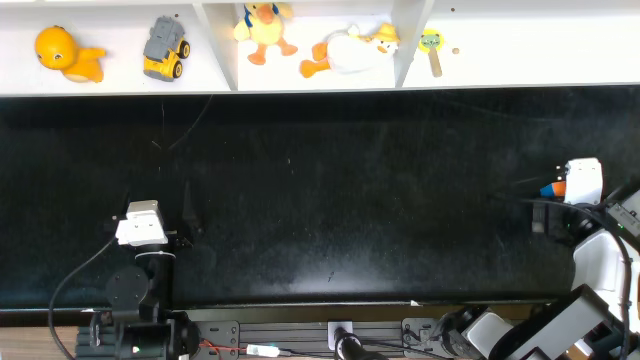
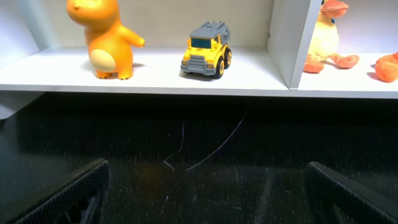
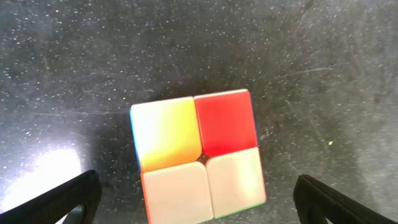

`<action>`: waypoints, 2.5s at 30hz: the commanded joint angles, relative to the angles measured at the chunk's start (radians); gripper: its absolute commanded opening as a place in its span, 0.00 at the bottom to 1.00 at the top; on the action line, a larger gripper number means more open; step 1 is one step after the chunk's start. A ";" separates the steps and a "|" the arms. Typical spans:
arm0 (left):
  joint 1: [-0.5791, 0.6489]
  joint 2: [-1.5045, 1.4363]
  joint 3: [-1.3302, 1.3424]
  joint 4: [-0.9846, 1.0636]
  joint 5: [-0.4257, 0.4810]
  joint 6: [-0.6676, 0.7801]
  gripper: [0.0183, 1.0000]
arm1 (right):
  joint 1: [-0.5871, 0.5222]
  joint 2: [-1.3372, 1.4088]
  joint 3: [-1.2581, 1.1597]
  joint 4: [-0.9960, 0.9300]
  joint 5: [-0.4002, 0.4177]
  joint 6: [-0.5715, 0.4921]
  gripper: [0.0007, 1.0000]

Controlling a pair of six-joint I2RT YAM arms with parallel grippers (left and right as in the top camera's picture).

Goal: Store Toys

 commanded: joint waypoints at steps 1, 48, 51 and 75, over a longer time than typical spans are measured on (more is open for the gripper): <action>-0.007 -0.012 -0.003 0.000 -0.008 -0.010 1.00 | -0.010 0.000 -0.014 0.013 -0.132 0.052 0.98; -0.007 -0.012 -0.003 0.000 -0.008 -0.011 1.00 | 0.288 0.223 0.509 -0.011 -0.023 0.592 0.48; -0.007 -0.012 -0.003 0.000 -0.008 -0.010 1.00 | 0.311 0.304 0.618 -0.062 -0.024 0.603 0.48; -0.007 -0.012 -0.003 0.000 -0.008 -0.010 1.00 | 0.446 0.470 0.829 -0.208 0.085 0.665 0.99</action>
